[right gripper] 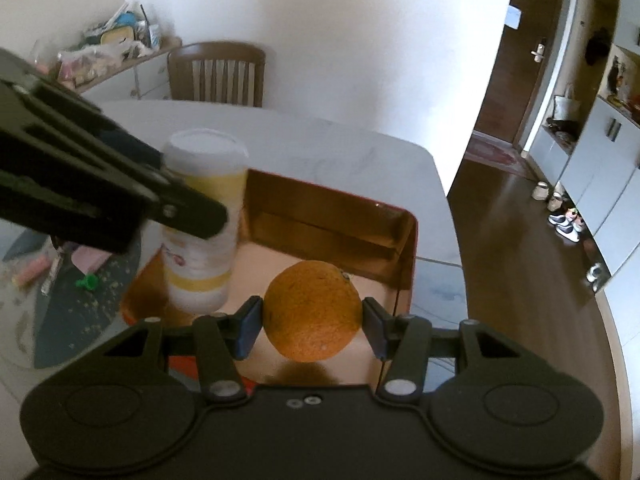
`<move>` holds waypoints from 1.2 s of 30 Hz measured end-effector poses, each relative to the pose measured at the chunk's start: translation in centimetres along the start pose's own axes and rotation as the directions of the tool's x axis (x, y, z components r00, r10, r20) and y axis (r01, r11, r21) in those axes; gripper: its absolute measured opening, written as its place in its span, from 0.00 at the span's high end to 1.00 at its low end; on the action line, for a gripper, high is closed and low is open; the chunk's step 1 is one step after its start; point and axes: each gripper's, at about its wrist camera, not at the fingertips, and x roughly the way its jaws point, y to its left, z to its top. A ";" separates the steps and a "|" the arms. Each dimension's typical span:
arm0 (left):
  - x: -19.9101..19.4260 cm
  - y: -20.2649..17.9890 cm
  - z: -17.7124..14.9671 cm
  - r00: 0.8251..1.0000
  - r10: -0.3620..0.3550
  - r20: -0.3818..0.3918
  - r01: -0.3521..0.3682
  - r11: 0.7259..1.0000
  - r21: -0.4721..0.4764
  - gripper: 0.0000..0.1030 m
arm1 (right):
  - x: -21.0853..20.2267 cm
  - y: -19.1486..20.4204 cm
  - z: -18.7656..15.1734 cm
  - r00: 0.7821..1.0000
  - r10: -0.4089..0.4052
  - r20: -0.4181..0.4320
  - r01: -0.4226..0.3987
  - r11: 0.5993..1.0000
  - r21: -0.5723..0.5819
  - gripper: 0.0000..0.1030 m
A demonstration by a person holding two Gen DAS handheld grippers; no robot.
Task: Organize rigid objects
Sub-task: 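Carry the canister with the left tool while the right tool carries the orange to the red box, then lower the canister into the red box with the left tool while the right tool releases the orange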
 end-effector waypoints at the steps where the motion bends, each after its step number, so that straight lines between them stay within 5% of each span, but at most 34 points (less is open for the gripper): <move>1: 0.8 -0.2 0.2 1.000 0.008 -0.016 -0.008 1.000 0.007 0.59 | 0.3 -0.1 0.0 1.000 0.008 -0.005 -0.008 1.000 -0.005 0.49; 9: 4.6 0.3 0.8 0.996 0.030 -0.086 -0.029 1.000 0.005 0.59 | 1.7 -0.7 0.2 0.998 0.055 -0.036 -0.056 0.998 -0.037 0.49; 21: 6.9 -0.1 3.5 0.998 0.017 -0.056 -0.016 1.000 0.022 0.59 | 3.6 -0.7 0.2 0.995 0.054 -0.088 -0.058 0.997 -0.048 0.48; 36: 7.2 0.5 3.6 0.999 0.041 -0.027 -0.042 0.999 -0.035 0.58 | 2.3 0.4 1.7 0.997 -0.054 0.047 0.058 0.992 -0.109 0.43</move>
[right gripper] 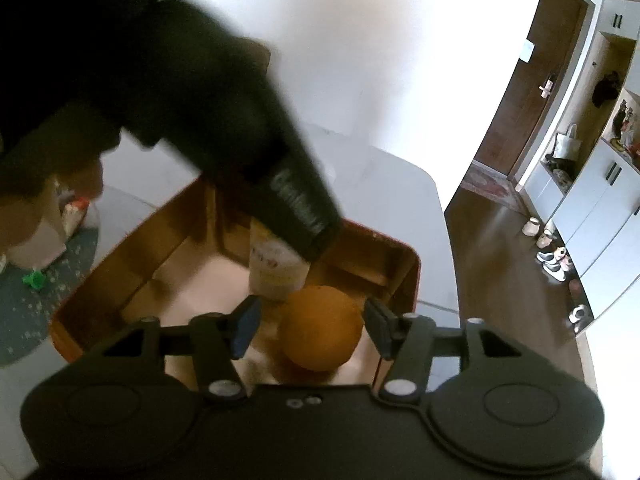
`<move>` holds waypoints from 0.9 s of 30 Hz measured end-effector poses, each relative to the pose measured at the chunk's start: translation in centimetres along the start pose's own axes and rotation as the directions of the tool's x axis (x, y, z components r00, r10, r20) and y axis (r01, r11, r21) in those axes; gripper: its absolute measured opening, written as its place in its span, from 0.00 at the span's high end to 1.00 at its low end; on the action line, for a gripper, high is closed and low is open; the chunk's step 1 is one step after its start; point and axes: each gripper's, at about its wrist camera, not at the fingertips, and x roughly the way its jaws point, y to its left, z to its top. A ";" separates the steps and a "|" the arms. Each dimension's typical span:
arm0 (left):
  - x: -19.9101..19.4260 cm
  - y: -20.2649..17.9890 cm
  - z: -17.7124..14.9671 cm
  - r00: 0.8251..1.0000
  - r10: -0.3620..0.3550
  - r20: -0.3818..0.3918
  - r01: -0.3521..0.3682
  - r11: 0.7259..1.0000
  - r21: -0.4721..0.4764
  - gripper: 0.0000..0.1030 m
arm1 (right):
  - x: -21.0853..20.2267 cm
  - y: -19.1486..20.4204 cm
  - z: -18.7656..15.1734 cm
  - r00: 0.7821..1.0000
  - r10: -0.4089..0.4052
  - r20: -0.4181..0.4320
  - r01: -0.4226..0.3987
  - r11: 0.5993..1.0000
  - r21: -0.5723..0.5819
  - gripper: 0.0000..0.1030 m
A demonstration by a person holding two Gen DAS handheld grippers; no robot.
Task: Organize rigid objects
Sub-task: 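Lower the canister into the red box with the left tool while the right tool releases the orange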
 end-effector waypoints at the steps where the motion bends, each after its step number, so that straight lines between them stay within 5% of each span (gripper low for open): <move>1: 0.0 0.1 0.1 1.000 -0.001 -0.004 0.001 1.000 -0.006 0.58 | -0.3 0.0 0.0 1.000 0.001 0.004 -0.001 1.000 0.001 0.43; 9: -1.7 0.6 -0.8 1.000 0.015 0.007 -0.015 0.999 -0.029 0.45 | -1.9 -0.3 0.3 0.999 0.041 0.008 -0.042 0.999 0.025 0.42; 27: -11.3 5.9 -8.0 0.991 0.078 0.110 -0.064 0.991 -0.120 0.45 | -7.7 3.0 0.6 0.992 0.120 0.029 -0.122 0.989 0.086 0.31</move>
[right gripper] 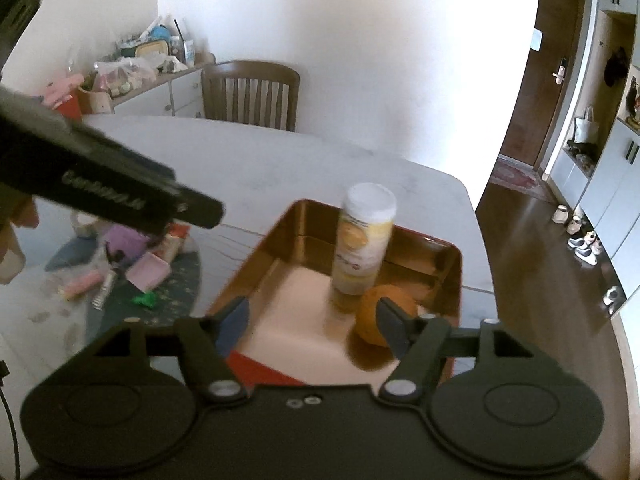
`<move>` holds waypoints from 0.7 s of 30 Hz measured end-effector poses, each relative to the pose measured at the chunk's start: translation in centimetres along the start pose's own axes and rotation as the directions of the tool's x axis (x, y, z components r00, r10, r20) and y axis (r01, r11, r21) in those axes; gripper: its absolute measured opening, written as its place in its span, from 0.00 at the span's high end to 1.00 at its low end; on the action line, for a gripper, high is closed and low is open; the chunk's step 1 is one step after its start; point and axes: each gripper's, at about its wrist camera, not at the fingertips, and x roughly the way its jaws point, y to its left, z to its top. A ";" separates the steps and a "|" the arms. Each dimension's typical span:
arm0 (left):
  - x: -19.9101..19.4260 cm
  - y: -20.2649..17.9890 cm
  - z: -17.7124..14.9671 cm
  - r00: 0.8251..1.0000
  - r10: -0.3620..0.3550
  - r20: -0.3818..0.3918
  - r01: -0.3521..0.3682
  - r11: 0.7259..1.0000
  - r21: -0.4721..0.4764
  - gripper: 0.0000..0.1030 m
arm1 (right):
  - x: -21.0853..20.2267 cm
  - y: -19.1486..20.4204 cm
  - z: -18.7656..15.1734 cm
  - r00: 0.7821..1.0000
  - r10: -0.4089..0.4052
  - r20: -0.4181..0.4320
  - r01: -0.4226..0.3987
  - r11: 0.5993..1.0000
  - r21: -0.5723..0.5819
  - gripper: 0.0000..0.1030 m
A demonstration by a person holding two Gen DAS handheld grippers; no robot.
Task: Organize rigid objects
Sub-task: 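Lower the canister into the red box with the left tool while the right tool releases the orange, then withdraw both tools from the red box back toward the mat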
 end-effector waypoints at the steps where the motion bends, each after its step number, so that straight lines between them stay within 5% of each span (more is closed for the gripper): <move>1: -0.5 0.6 -0.4 1.000 0.003 0.004 -0.003 1.000 -0.003 0.45 | -0.2 0.5 0.1 1.000 0.006 -0.002 -0.006 1.000 0.006 0.30; 13: -5.5 9.1 -4.1 0.997 0.053 0.053 -0.052 0.999 -0.015 0.28 | -0.7 6.9 1.3 1.000 0.031 0.006 -0.031 0.997 0.073 0.19; 21: -6.6 14.2 -6.6 0.994 0.080 0.073 -0.079 0.997 -0.013 0.20 | 0.4 11.2 1.8 0.998 0.055 0.005 -0.055 0.993 0.108 0.00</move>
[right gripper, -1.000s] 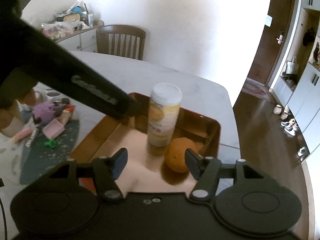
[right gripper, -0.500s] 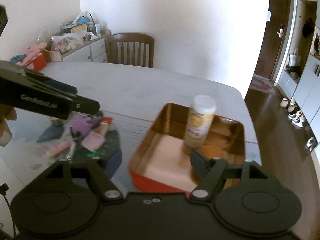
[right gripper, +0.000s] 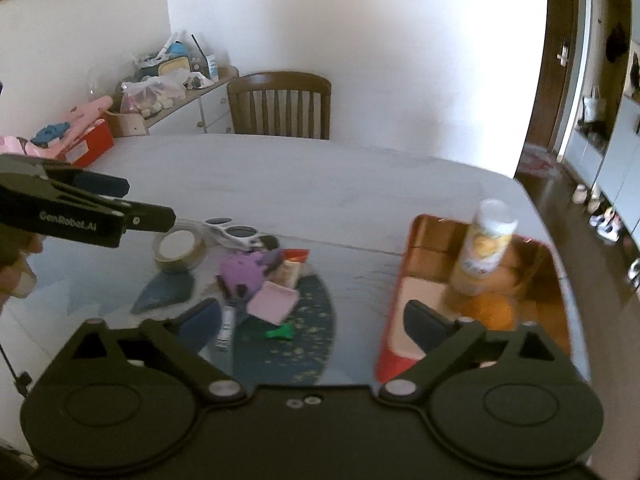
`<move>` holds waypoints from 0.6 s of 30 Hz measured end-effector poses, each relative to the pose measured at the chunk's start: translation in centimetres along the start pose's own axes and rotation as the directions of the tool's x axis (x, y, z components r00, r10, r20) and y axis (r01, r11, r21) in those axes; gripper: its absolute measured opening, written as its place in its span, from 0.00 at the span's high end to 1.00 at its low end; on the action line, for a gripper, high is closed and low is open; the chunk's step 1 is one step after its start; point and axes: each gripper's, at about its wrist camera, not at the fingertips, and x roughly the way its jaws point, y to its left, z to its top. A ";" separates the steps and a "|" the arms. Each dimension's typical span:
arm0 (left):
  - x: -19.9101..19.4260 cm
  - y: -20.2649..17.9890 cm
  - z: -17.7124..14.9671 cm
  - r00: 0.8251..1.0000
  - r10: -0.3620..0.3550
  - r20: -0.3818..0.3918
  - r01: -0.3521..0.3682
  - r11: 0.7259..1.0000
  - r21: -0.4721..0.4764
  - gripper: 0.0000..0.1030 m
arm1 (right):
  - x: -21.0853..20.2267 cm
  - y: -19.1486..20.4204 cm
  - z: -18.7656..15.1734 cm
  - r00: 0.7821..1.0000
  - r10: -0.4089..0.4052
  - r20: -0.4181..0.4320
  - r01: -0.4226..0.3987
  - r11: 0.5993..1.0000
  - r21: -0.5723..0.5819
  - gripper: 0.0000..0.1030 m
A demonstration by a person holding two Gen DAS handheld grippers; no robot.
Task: Organize rigid objects
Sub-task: 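Withdraw both tools from the red box back toward the mat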
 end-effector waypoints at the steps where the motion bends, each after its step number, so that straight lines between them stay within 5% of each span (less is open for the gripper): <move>1: 0.0 0.6 -0.3 1.000 0.002 0.001 -0.002 1.000 -0.001 0.20 | 0.2 0.3 0.0 1.000 0.008 -0.004 -0.008 1.000 0.011 0.00; 18: 5.6 8.0 -4.2 0.998 0.020 -0.062 -0.021 1.000 -0.011 0.20 | 6.3 8.2 -0.3 0.995 -0.005 -0.098 0.006 1.000 0.016 0.00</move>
